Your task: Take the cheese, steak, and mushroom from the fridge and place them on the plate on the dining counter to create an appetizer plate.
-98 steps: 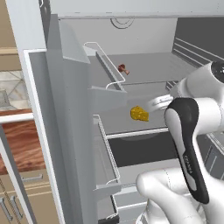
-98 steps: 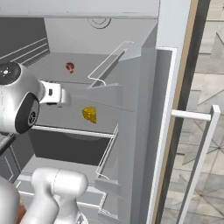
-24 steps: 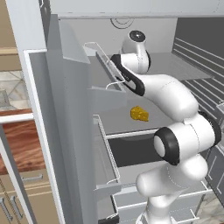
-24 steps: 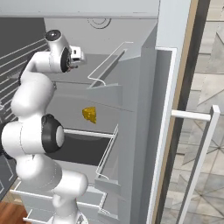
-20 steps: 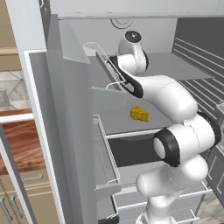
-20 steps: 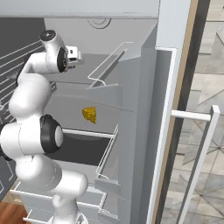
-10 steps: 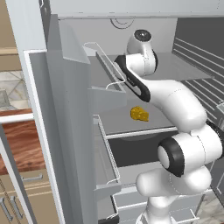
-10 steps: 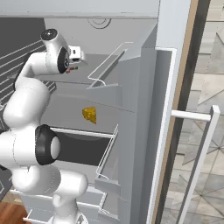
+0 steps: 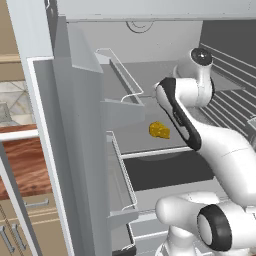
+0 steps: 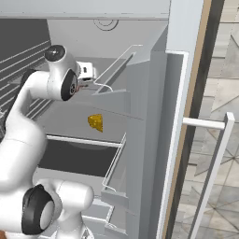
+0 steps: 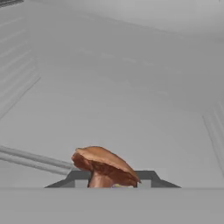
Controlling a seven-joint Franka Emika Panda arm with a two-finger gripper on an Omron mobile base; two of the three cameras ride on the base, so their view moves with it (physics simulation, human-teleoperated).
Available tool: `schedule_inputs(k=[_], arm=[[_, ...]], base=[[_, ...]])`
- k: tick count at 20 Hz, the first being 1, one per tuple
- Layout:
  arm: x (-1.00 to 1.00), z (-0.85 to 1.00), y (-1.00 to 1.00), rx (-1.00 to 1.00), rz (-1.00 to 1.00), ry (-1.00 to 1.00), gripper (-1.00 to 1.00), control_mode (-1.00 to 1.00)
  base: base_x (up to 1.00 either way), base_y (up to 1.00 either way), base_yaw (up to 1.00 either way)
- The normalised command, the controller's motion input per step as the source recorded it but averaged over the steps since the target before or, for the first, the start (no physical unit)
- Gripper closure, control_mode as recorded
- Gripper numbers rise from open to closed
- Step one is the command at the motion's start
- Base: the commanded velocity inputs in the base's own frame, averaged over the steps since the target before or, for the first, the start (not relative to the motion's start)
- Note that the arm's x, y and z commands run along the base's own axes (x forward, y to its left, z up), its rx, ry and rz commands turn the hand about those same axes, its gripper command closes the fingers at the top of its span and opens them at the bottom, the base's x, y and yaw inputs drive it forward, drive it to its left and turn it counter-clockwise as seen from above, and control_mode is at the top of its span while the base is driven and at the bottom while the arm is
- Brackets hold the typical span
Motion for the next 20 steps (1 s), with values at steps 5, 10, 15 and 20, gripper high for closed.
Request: schedule_inputs(k=[5,10,15,20], arm=[[-1.00,0.05,-0.01,0.00,0.00,0.00,1.00,-1.00],[-0.95,0.01,0.06,-0.01,0.00,0.00,1.00,-1.00],[0.00,0.00,0.00,0.00,0.00,0.00,1.00,1.00],[0.00,0.00,0.00,0.00,0.00,0.00,1.00,1.00]], base=[[0.00,0.00,0.00],[0.00,0.00,0.00],[-0.93,0.17,0.00],[-1.00,0.00,0.02]])
